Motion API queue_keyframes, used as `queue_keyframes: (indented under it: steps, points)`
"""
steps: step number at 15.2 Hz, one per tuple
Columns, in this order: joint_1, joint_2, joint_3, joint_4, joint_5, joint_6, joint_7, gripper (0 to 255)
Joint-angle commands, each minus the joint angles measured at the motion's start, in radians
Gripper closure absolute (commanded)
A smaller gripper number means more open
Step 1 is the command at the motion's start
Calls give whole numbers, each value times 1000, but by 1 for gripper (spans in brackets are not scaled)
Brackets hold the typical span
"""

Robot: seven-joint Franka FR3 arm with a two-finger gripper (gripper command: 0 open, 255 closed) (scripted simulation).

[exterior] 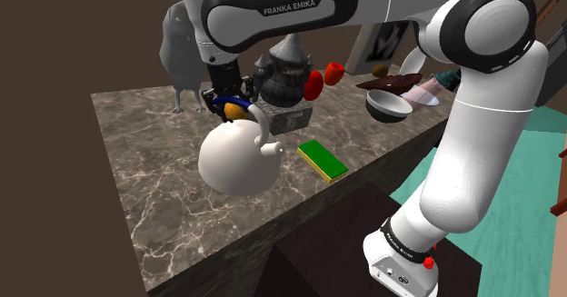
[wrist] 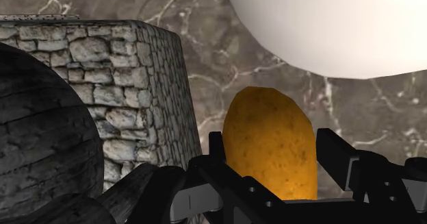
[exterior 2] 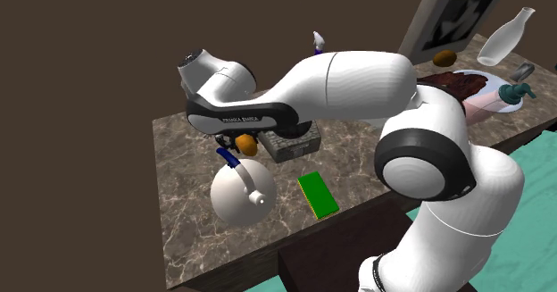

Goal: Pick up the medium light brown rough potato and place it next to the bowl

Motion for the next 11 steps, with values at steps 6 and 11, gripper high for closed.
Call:
queue_keyframes:
  steps: [6,11]
  points:
    - [-2,-6,1,1,6,-9,-3,255]
    - [0,-20,5,50,15,-69,-15,255]
